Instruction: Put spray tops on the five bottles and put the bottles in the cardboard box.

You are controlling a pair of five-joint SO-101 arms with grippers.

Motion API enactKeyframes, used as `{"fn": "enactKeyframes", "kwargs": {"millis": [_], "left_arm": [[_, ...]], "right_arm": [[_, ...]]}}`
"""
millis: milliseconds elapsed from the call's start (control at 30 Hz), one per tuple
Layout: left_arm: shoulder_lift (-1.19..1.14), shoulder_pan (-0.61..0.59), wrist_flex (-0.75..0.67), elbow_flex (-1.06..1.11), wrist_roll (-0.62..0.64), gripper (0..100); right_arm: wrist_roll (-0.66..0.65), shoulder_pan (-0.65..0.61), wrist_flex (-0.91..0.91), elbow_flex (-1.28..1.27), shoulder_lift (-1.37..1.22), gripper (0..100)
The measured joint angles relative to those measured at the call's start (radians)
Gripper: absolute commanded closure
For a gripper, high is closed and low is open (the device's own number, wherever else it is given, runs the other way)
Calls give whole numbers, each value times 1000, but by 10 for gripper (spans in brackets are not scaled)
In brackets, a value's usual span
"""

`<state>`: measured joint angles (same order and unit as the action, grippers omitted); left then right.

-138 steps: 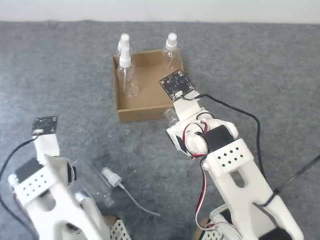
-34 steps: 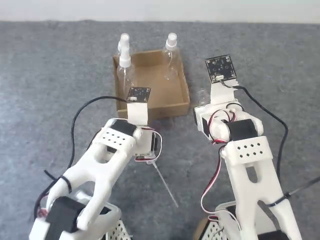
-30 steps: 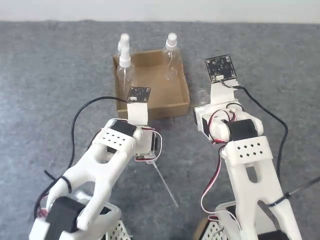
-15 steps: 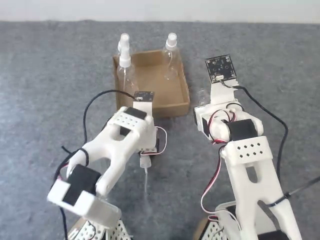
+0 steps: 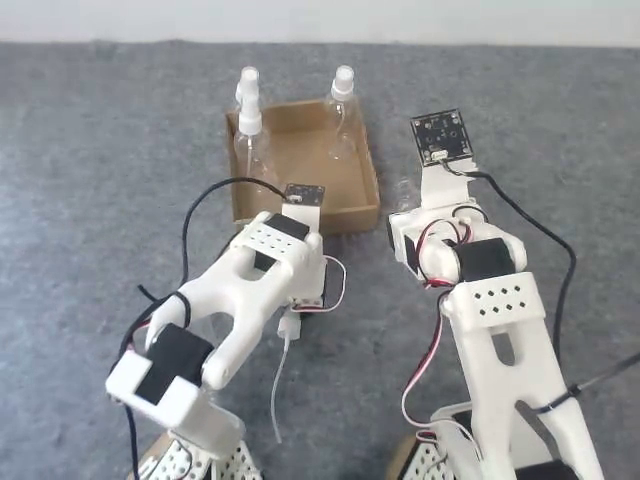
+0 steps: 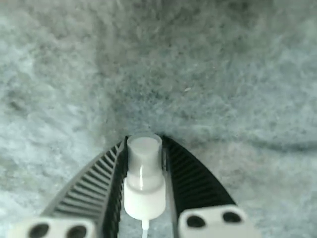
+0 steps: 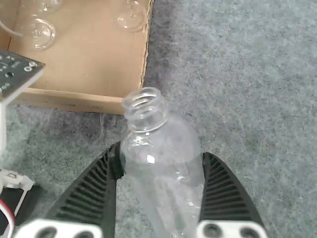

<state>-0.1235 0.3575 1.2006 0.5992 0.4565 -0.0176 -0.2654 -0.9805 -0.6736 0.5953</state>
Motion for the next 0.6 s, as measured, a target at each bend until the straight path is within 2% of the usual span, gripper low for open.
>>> {"fn": "enactKeyframes", "kwargs": {"millis": [267,433,600], "left_arm": [[11,2,23,0,-5,989],[166,-2,14,89,-5,989],[316,-64,-38,161,-5,989]], "right_arm": [[0,0,0,0,0,922],[0,0,0,0,0,923],[0,0,0,0,0,923]]}}
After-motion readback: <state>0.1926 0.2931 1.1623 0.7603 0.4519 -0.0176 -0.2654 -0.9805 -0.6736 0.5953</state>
